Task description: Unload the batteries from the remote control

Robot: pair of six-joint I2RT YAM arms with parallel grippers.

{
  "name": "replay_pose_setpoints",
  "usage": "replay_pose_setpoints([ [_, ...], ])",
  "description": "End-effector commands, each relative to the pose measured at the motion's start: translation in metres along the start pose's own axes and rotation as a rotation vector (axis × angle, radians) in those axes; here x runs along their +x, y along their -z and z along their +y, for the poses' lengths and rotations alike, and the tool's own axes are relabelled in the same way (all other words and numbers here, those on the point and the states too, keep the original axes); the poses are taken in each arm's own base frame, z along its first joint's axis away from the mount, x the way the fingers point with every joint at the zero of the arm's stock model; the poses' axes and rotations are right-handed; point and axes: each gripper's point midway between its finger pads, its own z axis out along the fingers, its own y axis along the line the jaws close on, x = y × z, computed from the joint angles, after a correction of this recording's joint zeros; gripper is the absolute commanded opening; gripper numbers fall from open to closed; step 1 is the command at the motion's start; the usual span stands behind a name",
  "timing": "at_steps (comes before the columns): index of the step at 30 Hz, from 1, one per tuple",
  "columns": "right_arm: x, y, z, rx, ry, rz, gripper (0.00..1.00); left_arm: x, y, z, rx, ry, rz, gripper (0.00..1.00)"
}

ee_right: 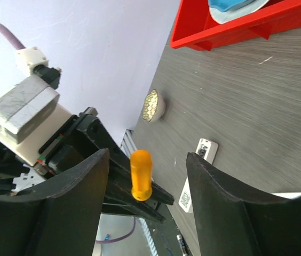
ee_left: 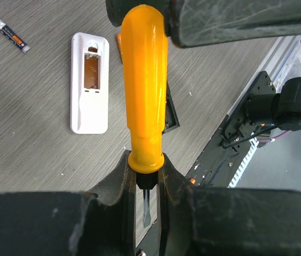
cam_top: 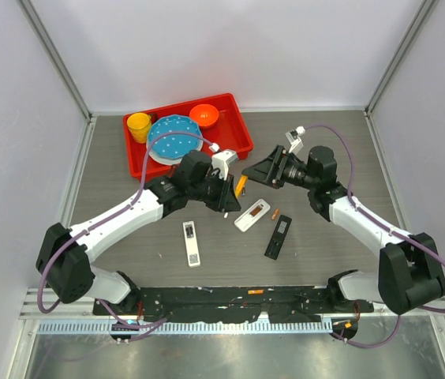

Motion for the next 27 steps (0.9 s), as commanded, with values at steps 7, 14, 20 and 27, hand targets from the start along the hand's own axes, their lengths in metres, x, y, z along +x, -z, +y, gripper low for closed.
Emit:
replay_pose_setpoints([
  [7, 0.007, -0.007, 0.029, -0.138, 0.020, 0.060, 0.54, -0.016, 0.006, -0.007, 0.013, -0.027, -0.033, 0.00],
  [14, 0.012, -0.011, 0.029, -0.154, 0.010, 0.079, 0.35, -0.016, 0.003, -0.009, 0.023, -0.011, -0.029, 0.00],
  [20, 0.014, -0.012, 0.027, -0.152, -0.004, 0.088, 0.01, -0.018, 0.004, -0.007, 0.010, -0.004, -0.040, 0.00],
  [27, 0.013, -0.009, 0.012, -0.061, 0.036, 0.067, 0.01, -0.024, 0.014, 0.012, -0.067, 0.042, -0.123, 0.68],
])
